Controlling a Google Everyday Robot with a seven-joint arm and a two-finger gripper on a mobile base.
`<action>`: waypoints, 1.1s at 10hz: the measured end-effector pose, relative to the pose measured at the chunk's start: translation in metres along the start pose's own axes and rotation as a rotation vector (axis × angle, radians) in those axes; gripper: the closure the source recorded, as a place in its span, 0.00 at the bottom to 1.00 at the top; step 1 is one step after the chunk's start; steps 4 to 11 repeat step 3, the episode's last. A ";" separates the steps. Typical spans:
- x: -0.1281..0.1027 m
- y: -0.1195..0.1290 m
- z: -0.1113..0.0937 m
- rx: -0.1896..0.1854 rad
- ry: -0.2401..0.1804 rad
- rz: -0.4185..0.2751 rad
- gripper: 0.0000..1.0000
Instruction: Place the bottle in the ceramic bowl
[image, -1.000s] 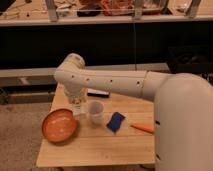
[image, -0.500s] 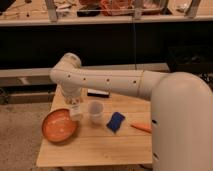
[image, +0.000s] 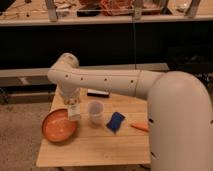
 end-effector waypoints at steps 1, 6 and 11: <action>0.000 -0.002 0.000 0.001 -0.001 -0.004 1.00; 0.000 -0.006 0.001 0.003 -0.008 -0.013 1.00; 0.000 -0.006 0.001 0.003 -0.008 -0.013 1.00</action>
